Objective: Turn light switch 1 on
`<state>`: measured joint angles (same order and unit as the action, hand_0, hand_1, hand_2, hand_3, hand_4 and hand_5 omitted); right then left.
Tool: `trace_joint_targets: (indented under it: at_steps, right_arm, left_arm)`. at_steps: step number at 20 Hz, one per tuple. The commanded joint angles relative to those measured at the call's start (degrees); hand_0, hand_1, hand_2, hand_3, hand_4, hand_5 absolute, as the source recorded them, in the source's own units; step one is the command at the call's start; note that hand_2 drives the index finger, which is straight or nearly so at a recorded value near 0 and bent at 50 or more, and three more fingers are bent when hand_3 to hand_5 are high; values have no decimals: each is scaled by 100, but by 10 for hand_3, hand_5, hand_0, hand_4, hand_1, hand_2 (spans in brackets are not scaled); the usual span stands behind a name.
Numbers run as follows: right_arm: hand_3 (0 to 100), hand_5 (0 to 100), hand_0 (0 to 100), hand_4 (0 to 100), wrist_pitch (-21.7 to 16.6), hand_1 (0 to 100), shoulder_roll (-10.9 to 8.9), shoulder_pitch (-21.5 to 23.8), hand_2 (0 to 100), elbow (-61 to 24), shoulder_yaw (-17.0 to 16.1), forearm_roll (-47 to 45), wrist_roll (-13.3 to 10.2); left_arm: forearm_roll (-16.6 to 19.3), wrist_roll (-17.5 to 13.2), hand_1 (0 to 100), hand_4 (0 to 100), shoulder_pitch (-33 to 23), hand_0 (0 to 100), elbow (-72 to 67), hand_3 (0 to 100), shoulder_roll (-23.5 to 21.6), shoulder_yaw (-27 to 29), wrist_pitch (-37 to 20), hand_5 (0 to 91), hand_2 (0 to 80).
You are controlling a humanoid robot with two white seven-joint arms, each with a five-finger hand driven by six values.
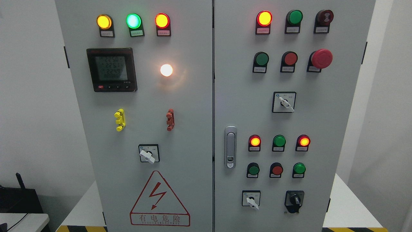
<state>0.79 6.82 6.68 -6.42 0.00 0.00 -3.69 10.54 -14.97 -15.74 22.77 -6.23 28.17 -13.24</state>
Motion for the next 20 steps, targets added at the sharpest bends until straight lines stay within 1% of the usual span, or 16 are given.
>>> trace_joint_targets:
  at_steps: [1, 5, 6, 10, 18, 20]
  right_arm:
    - [0, 0, 120, 0, 0, 389, -5, 0, 0, 0, 97, -141, 0]
    - [0, 0, 120, 0, 0, 389, -5, 0, 0, 0, 97, -141, 9]
    - [0, 0, 120, 0, 0, 389, -5, 0, 0, 0, 97, -141, 0]
    - [0, 0, 120, 0, 0, 389, -5, 0, 0, 0, 97, -141, 0]
    - [0, 0, 120, 0, 0, 389, -5, 0, 0, 0, 97, -141, 0]
    - [0, 0, 120, 0, 0, 389, 4, 0, 0, 0, 97, -141, 0]
  left_arm:
    - [-8, 372, 129, 0, 265, 227, -1547, 0, 210, -2052, 199, 0, 0]
    - [-17, 688, 115, 0, 555, 236, -1556, 0, 421, -2369, 472, 0, 0]
    - [-17, 715, 113, 0, 616, 238, -1547, 0, 456, -2430, 577, 0, 0]
    - [-96, 741, 99, 0, 783, 244, -1547, 0, 544, -2448, 815, 0, 0]
    - [-122, 750, 65, 0, 818, 260, -1556, 0, 553, -2378, 823, 0, 0]
    - [-272, 741, 58, 0, 818, 263, -1556, 0, 553, -2386, 815, 0, 0]
